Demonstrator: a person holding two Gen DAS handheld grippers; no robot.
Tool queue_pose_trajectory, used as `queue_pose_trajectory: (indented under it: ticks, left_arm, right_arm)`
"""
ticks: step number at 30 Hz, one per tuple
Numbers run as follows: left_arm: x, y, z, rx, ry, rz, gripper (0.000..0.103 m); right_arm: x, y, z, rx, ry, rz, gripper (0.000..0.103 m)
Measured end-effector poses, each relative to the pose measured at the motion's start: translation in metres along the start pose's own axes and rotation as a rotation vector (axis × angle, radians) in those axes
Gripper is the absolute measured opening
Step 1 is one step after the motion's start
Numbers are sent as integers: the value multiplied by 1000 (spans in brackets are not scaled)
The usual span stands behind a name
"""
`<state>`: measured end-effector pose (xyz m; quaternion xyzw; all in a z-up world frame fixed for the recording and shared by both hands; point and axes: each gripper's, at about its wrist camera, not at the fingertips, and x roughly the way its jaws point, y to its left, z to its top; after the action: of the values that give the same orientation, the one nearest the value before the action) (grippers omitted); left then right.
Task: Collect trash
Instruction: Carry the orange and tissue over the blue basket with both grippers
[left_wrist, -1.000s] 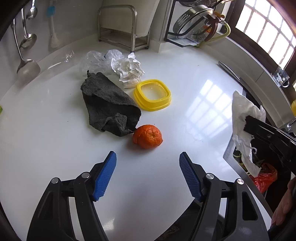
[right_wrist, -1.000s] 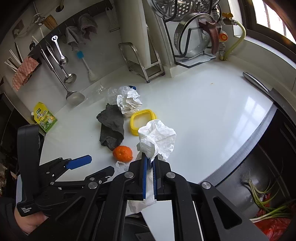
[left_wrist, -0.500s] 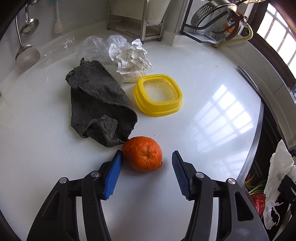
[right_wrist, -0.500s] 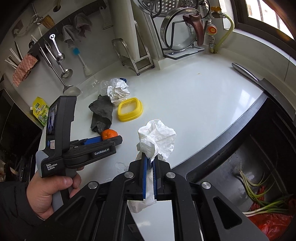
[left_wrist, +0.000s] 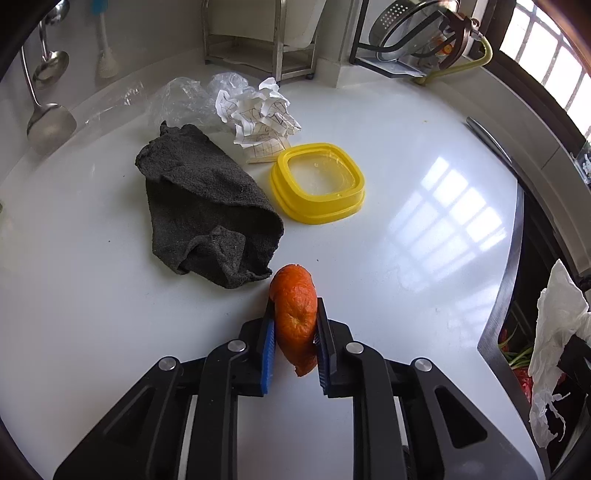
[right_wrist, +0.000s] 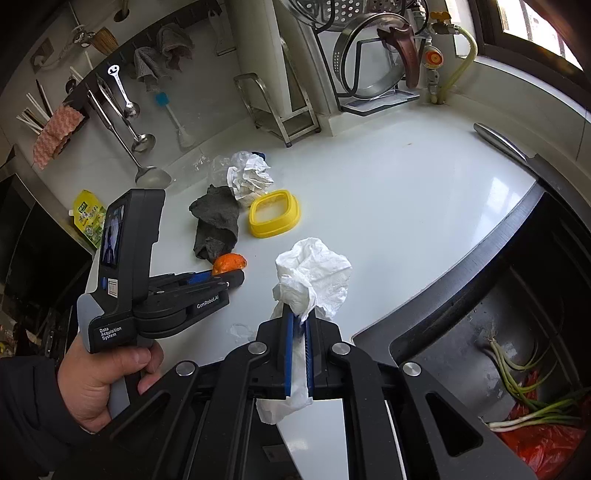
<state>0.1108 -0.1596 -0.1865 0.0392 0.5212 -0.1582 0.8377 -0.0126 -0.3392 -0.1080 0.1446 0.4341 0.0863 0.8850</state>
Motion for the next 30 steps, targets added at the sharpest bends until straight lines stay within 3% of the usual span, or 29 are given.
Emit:
queue_pose_trajectory:
  ticks: [5,19,30]
  left_arm:
    - [-25,11,-7,-12,-14,-5,18]
    - [-112,14,-51,140,-89,21,18]
    - [-161,-2,-102,302,-63,-85,18]
  right_arm:
    - [-5,14,-2,-11,-1,18,5]
    - [-25,56,-32,-45,2,62,5]
    - [-61,65,-81,-47,28,37,5]
